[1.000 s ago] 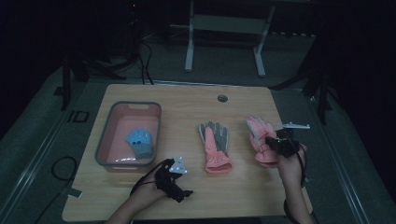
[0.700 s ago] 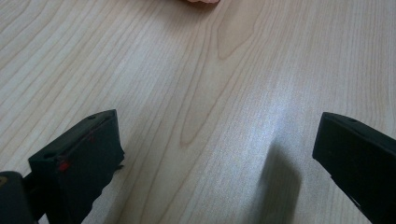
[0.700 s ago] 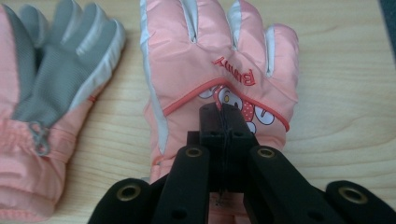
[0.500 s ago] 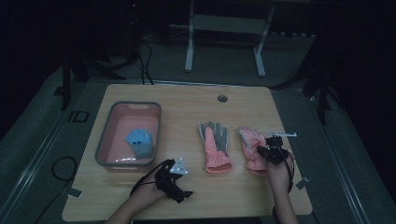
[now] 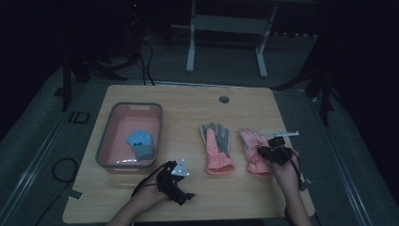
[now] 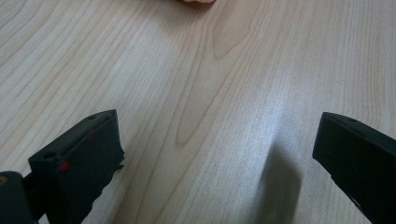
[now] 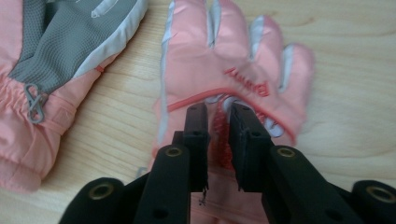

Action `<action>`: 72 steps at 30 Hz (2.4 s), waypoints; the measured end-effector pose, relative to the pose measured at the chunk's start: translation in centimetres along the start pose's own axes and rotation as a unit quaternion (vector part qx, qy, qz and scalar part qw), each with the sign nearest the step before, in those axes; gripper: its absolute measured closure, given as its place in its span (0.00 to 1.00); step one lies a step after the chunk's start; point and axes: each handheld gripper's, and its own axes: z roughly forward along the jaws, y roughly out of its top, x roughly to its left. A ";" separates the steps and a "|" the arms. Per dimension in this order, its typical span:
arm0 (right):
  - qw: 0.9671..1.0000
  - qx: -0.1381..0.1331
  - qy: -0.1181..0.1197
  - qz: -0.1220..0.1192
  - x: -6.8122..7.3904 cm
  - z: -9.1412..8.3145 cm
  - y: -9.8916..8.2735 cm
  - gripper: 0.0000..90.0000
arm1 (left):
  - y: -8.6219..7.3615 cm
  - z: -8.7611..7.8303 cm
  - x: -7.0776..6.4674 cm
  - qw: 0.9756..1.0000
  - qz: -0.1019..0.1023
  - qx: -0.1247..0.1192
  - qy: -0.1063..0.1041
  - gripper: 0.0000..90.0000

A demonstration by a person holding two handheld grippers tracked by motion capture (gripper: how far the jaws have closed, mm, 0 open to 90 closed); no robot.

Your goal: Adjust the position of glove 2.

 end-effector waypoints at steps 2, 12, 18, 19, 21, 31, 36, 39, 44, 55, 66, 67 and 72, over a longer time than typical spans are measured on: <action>1.000 0.000 0.015 -0.018 -0.6 -0.5 0.4 0.81 | 0.0 0.0 0.0 1.000 0.001 0.001 -0.001 0.02; 0.996 0.019 0.067 -0.058 -2.2 -1.2 1.6 0.67 | 0.1 0.1 -0.1 1.000 -0.002 0.001 0.000 0.02; 0.997 0.039 0.056 -0.034 -2.8 0.6 0.6 0.62 | 0.0 0.1 -0.1 1.000 -0.004 0.001 0.000 0.02; 0.997 0.042 0.058 -0.028 -2.9 0.9 0.4 0.63 | 0.0 0.1 -0.1 1.000 -0.003 0.002 0.000 0.02; 0.997 0.050 0.055 -0.027 -3.1 1.6 0.1 0.63 | 0.0 0.1 -0.1 1.000 -0.003 0.004 0.000 0.02; 0.997 0.039 0.054 -0.043 -2.0 2.2 -0.4 0.97 | 0.0 0.2 -0.1 1.000 -0.001 0.007 0.002 0.02; 0.999 0.014 0.023 -0.036 -1.2 1.0 -0.4 0.99 | 0.0 0.2 0.0 1.000 -0.001 0.008 0.002 0.02; 0.999 0.005 0.001 -0.040 -0.6 0.0 0.2 0.99 | 0.0 0.2 0.0 1.000 -0.001 0.008 0.001 0.02; 0.999 -0.017 -0.018 -0.036 0.3 -2.5 2.0 0.99 | 0.0 0.2 0.0 1.000 -0.001 0.006 0.002 0.02; 0.996 -0.069 -0.032 -0.049 4.6 -7.0 5.5 0.99 | 0.1 0.1 -0.1 1.000 0.001 0.004 0.002 0.02; 0.996 -0.074 -0.002 -0.051 9.8 -6.7 6.9 0.99 | 0.1 0.0 -0.2 1.000 0.007 0.004 0.003 0.02; 0.996 -0.073 -0.001 -0.049 10.2 -6.5 7.0 0.99 | 0.1 0.0 -0.2 1.000 0.009 0.006 0.004 0.02; 0.997 -0.066 0.009 -0.042 11.9 -5.3 7.2 0.99 | 0.1 0.1 -0.2 1.000 0.008 0.004 0.005 0.02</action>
